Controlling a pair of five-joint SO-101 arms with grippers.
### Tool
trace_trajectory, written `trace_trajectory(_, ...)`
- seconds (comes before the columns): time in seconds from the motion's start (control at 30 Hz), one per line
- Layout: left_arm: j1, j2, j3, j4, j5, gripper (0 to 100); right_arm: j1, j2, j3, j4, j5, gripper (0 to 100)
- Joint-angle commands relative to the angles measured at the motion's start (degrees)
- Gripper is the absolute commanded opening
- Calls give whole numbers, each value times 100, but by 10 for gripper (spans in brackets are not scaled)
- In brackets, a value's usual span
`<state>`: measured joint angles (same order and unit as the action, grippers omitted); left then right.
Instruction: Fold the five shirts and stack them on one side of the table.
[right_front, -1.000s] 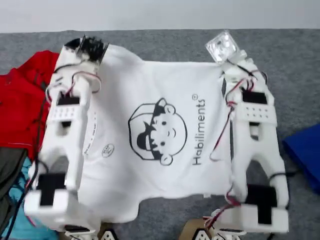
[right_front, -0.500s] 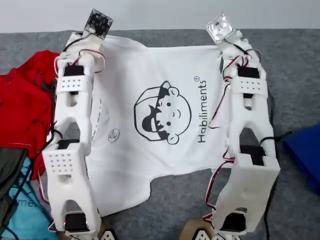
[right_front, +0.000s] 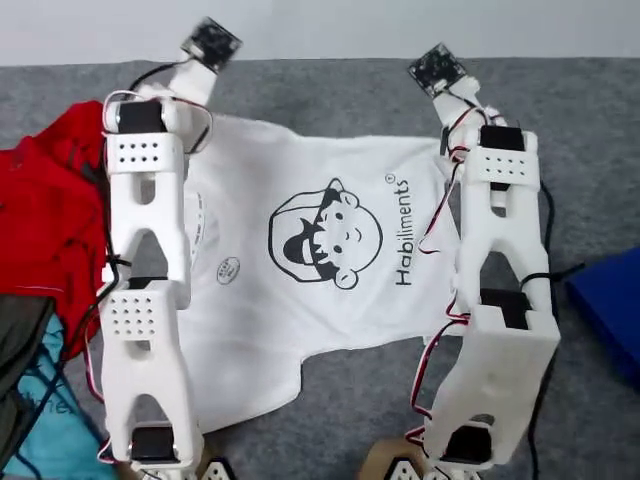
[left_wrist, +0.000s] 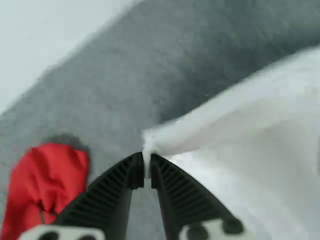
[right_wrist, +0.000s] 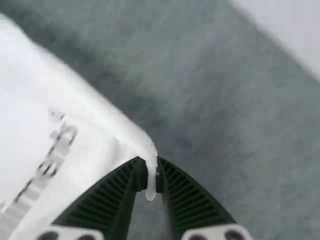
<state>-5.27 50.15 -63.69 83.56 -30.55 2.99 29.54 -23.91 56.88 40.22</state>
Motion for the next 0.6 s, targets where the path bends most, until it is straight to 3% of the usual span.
trace_trajectory(0.0, 229, -105, -523, 1345, -299, 2, 101, -514, -308, 620, 88, 10)
trace_trajectory(0.07, 325, -123, -655, 1732, -484, 2, 101, -611, -308, 989, 273, 10)
trace_trajectory(0.27, 290, -765, -31, 1714, -668, 2, 189, -848, -308, 2088, 853, 10)
trace_trajectory(0.57, 870, -3437, 4163, 1705, -1099, 2, 462, -1147, -308, 3547, 941, 10)
